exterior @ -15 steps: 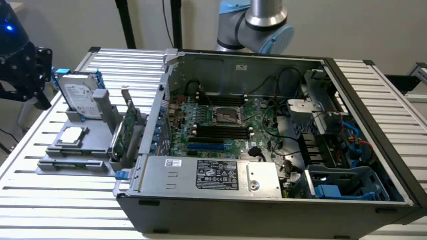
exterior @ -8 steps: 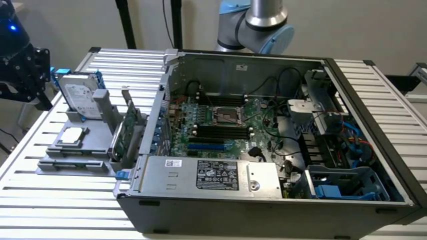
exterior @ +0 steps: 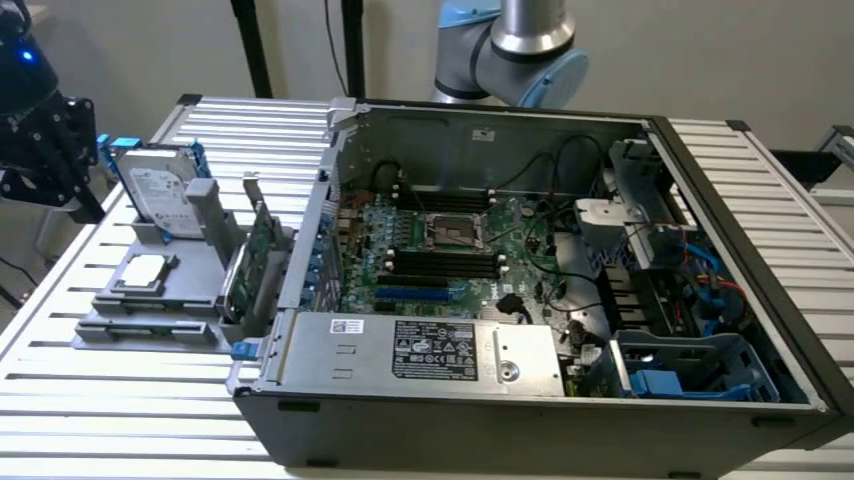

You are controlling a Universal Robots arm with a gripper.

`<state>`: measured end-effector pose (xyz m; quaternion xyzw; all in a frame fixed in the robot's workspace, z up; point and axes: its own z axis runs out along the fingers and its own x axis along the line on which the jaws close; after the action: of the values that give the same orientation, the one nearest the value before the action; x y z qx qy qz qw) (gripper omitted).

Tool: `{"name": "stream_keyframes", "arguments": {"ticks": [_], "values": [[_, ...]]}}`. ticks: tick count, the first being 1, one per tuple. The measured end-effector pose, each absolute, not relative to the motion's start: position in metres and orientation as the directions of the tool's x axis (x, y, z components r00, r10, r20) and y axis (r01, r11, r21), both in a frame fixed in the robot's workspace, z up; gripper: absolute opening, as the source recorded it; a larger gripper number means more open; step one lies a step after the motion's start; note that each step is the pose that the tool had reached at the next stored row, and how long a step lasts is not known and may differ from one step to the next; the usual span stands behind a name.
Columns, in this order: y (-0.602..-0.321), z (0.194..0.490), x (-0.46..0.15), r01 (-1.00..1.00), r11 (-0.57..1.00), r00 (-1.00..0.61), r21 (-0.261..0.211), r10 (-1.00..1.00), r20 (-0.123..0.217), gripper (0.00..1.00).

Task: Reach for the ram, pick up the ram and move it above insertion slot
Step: 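Pick up the ram and move it above insertion slot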

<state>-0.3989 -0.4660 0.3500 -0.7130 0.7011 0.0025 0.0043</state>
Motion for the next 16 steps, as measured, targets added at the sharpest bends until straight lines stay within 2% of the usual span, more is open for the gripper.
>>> {"name": "stream_keyframes", "arguments": {"ticks": [4,6,7,9,10,11,16], "values": [[-0.471,0.35,-0.399,-1.0,-0.017,0.017,-0.003,-1.0,-0.01,0.12],[-0.472,0.35,-0.399,-1.0,-0.017,0.017,-0.003,-1.0,-0.01,0.24],[-0.473,0.349,-0.399,-1.0,-0.017,0.017,-0.003,-1.0,-0.01,0.24],[-0.473,0.348,-0.399,-1.0,-0.017,0.017,-0.003,-1.0,-0.01,0.36],[-0.473,0.346,-0.399,-1.0,-0.017,0.017,-0.003,-1.0,-0.01,0.36],[-0.474,0.345,-0.399,-1.0,-0.018,0.018,-0.003,-1.0,-0.01,0.42],[-0.475,0.336,-0.399,-1.0,-0.018,0.018,-0.003,-1.0,-0.01,0.42]]}}
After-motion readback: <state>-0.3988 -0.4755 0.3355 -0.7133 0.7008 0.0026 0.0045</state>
